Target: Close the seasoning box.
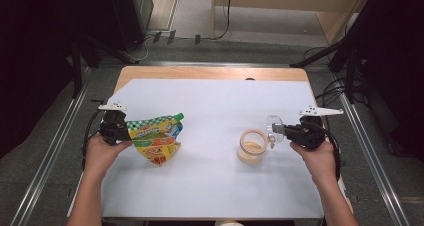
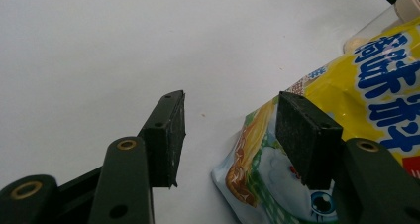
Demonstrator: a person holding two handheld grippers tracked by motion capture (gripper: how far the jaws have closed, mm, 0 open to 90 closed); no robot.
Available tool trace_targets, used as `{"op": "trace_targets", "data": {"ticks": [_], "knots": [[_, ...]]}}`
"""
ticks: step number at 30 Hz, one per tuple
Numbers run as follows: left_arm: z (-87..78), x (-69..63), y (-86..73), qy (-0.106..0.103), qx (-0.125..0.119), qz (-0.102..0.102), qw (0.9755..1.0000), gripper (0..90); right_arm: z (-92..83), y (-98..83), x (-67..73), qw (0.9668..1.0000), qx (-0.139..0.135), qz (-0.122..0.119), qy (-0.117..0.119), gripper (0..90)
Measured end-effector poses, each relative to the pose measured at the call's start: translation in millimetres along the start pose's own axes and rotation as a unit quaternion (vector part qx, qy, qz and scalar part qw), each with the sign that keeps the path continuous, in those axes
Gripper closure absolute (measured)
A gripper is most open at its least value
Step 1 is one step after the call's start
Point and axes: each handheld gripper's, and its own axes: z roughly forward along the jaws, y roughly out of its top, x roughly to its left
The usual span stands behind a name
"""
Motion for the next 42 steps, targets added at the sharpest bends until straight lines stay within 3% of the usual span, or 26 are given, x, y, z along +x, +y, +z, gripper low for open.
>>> {"op": "trace_targets", "data": {"ticks": [3,9,17,28,36,42], "knots": [[0.5,0.1,-0.2,0.000,0.002,0.001,1.0000,45.9,1.2,0.9,4.0,0.9999,-0.002,-0.001,0.013,90.0],[0.1,0.9,-0.6,0.000,0.001,-0.001,1.0000,45.9,5.3,3.0,14.8,0.9991,-0.004,-0.027,0.031,90.0],[0.0,1.7,-1.1,-0.001,0.000,-0.003,1.0000,45.8,7.7,3.4,18.7,0.9988,-0.002,-0.043,0.025,84.1],[0.2,2.3,-1.7,0.000,0.001,-0.003,1.0000,45.8,4.8,1.5,9.9,0.9992,-0.004,-0.040,0.006,75.8],[0.6,2.8,-2.3,0.000,0.002,-0.004,1.0000,45.8,1.1,-2.9,-4.6,0.9994,-0.009,-0.029,-0.014,69.1],[0.8,3.2,-2.6,0.001,0.003,-0.006,1.0000,45.7,-0.5,-8.0,-16.6,0.9994,-0.012,-0.016,-0.027,58.6]]}}
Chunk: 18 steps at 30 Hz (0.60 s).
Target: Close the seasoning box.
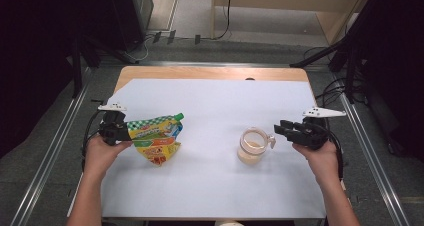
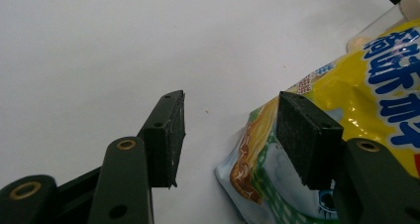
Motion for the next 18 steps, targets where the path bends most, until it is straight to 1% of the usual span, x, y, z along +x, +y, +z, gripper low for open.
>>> {"op": "trace_targets", "data": {"ticks": [5,8,9,10,11,13,14,16,17,18], "knots": [[0.6,0.0,-0.4,-0.001,0.001,0.000,1.0000,45.4,1.5,-6.4,-9.5,0.9998,-0.003,-0.002,-0.020,49.9],[1.0,0.2,-0.6,-0.001,0.000,-0.002,1.0000,45.3,2.6,-9.0,-14.2,0.9998,0.001,0.002,-0.021,47.9],[1.0,0.4,-0.7,-0.001,0.001,-0.002,1.0000,45.3,2.9,-10.0,-15.6,0.9998,-0.003,0.002,-0.021,47.8],[1.1,0.5,-0.8,-0.001,0.001,-0.002,1.0000,45.3,3.2,-11.4,-16.6,0.9996,-0.008,0.004,-0.027,45.6],[1.1,0.6,-0.8,-0.001,0.001,-0.002,1.0000,45.3,4.5,-13.6,-17.9,0.9991,-0.017,0.001,-0.039,41.8],[1.1,0.6,-1.1,0.000,0.001,-0.003,1.0000,45.3,5.6,-16.2,-20.5,0.9986,-0.018,-0.005,-0.050,40.9],[1.3,0.8,-1.1,0.000,0.001,-0.003,1.0000,45.3,6.3,-17.9,-22.3,0.9984,-0.019,-0.005,-0.053,38.7],[1.6,0.9,-1.3,0.000,0.001,-0.003,1.0000,45.3,8.1,-21.3,-27.1,0.9984,-0.019,0.003,-0.054,34.9],[1.8,0.9,-1.2,0.000,0.002,-0.003,1.0000,45.2,9.5,-23.2,-29.9,0.9985,-0.019,0.011,-0.050,31.9],[2.0,0.9,-1.2,0.000,0.003,-0.002,1.0000,45.2,10.5,-25.1,-32.6,0.9986,-0.019,0.018,-0.046,30.8]]}}
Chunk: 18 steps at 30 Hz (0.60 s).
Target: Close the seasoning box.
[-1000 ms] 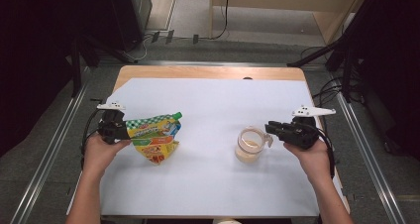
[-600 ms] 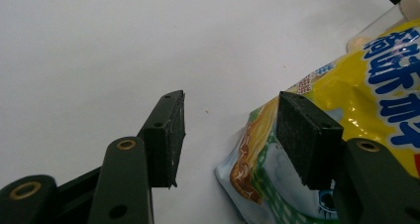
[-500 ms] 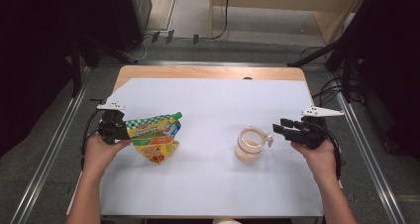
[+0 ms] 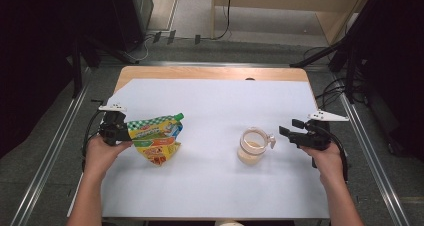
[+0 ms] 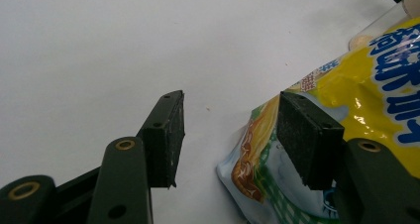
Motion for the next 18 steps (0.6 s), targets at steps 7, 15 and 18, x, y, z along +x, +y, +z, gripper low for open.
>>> {"op": "trace_targets", "data": {"ticks": [7,15,18], "knots": [[0.3,0.9,-0.7,0.001,0.002,0.000,1.0000,45.1,7.6,-8.3,-10.9,0.9993,0.035,0.007,-0.010,24.8],[1.9,1.0,-1.2,0.001,0.004,-0.002,1.0000,45.0,10.3,-12.7,-19.9,0.9986,0.042,0.015,-0.027,24.8],[2.3,2.3,-1.8,0.002,0.006,-0.003,1.0000,44.9,12.4,-14.6,-21.9,0.9979,0.053,0.019,-0.032,24.9]]}}
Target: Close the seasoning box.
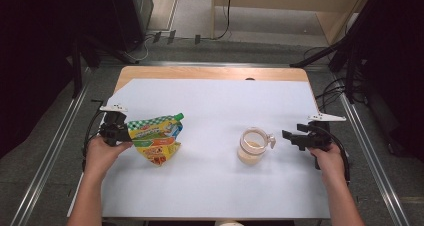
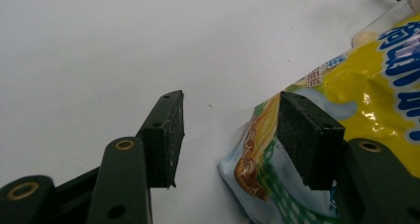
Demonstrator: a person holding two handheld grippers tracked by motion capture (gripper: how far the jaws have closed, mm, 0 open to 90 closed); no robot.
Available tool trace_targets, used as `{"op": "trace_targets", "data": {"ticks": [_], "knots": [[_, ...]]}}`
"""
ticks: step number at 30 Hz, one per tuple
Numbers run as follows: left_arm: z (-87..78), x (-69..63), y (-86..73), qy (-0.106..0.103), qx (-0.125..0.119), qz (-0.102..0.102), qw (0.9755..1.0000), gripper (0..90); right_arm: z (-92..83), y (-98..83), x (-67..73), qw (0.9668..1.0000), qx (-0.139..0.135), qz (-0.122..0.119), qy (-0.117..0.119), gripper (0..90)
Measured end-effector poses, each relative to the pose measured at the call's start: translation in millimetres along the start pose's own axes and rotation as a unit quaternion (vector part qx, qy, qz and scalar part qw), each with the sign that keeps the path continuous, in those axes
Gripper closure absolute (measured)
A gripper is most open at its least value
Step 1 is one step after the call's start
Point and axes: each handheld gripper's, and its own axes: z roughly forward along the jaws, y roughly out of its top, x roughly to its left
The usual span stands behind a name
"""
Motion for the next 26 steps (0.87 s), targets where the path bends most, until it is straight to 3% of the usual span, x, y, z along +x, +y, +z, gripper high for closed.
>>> {"op": "trace_targets", "data": {"ticks": [19,26], "knots": [[1.3,7.0,-4.0,0.007,-0.001,-0.023,0.9997,42.6,5.5,-1.5,2.5,0.9998,0.016,-0.011,-0.005,24.9],[3.9,10.9,-5.2,0.025,-0.008,-0.052,0.9983,38.0,5.4,-1.6,2.2,0.9998,0.015,-0.011,-0.005,24.8]]}}
